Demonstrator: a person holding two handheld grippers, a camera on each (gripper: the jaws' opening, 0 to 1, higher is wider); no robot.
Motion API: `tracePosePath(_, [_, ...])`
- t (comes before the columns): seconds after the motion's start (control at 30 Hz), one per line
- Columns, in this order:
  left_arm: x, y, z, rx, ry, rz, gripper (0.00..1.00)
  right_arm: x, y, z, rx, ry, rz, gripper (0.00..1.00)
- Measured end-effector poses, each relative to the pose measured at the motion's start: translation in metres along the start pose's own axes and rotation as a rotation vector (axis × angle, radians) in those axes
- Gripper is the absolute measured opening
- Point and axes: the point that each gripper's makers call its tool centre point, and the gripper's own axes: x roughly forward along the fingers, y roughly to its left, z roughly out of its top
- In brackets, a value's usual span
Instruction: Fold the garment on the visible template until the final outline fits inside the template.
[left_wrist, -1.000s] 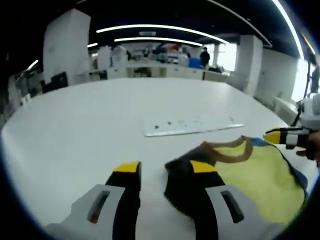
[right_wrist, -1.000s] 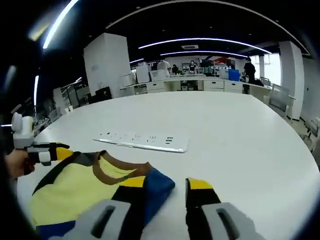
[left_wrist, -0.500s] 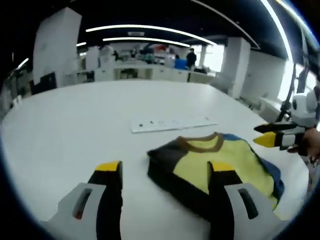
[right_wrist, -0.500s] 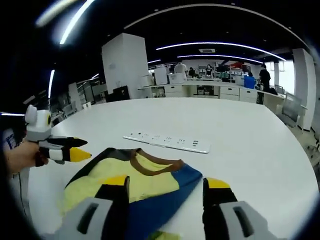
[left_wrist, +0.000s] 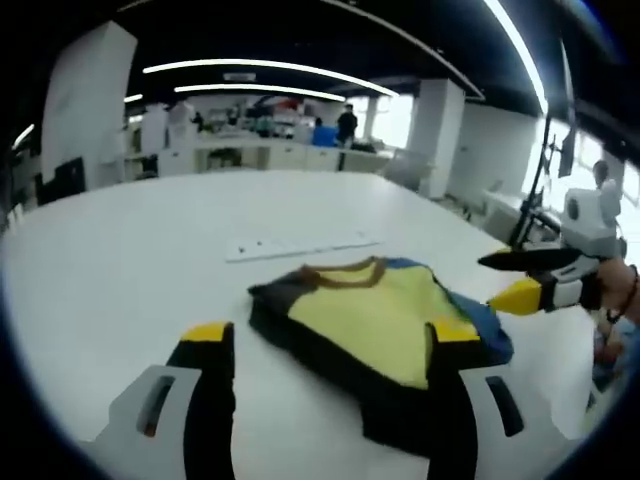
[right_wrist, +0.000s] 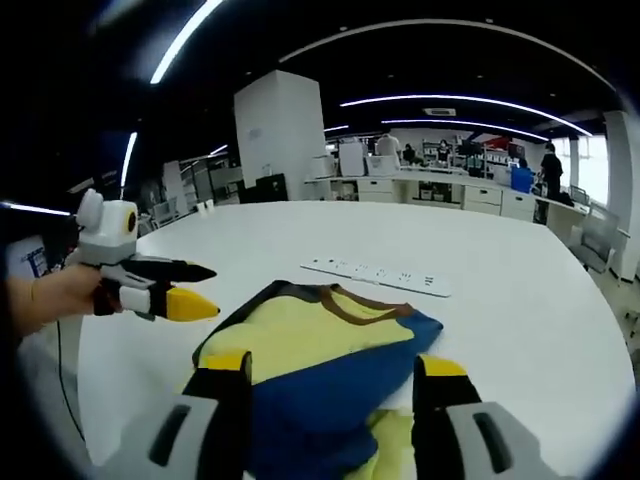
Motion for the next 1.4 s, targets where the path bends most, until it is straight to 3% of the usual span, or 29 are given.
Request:
tracePosePath(0.13, [-0.012,-0.009,-0.003,-0.008,-0.005,-0.015,0.72,-0.01,0.02,-0.007,-0.008,0.002,0.04,0.64])
tracePosePath(0.3, [-0.019,-0.013,-0.009,0.006,-0.011,-0.028,0.69,-0.023,0.03,-0.018,-0.034,0.022,0.051,0.62])
tracePosePath(0.57, [-0.021,-0.027,-0.031,0.064,0.046,-0.045,0.59,-0.029,0.041,-0.042,-0.07,0.064,0.045,0.55])
tracePosePath(0.87, [-0.019,-0.045,-0.048,0.054,0.069,-0.078,0.44,-0.029,0.041,-0.066,-0.114,0.088,-0.02,0.35])
tracePosePath(1.0, [-0.018,-0.048,-0.052,0.022,0.069,-0.089,0.37,-0.029,0.04,-0.07,-0.187,0.1,-0.048,0.23])
tracePosePath(1.13, [-0.012,-0.048,-0.057,0.016,0.075,-0.086,0.21,-0.03,0.037,-0.069,-0.195,0.1,-0.061,0.09])
tracePosePath(1.3, [-0.011,-0.047,-0.061,-0.006,0.08,-0.08,0.09,-0.029,0.034,-0.073,-0.185,0.115,-0.065,0.0])
tracePosePath(1.4, [-0.012,-0.046,-0.062,-0.011,0.088,-0.077,0.03,-0.028,0.034,-0.074,-0.171,0.114,-0.062,0.0])
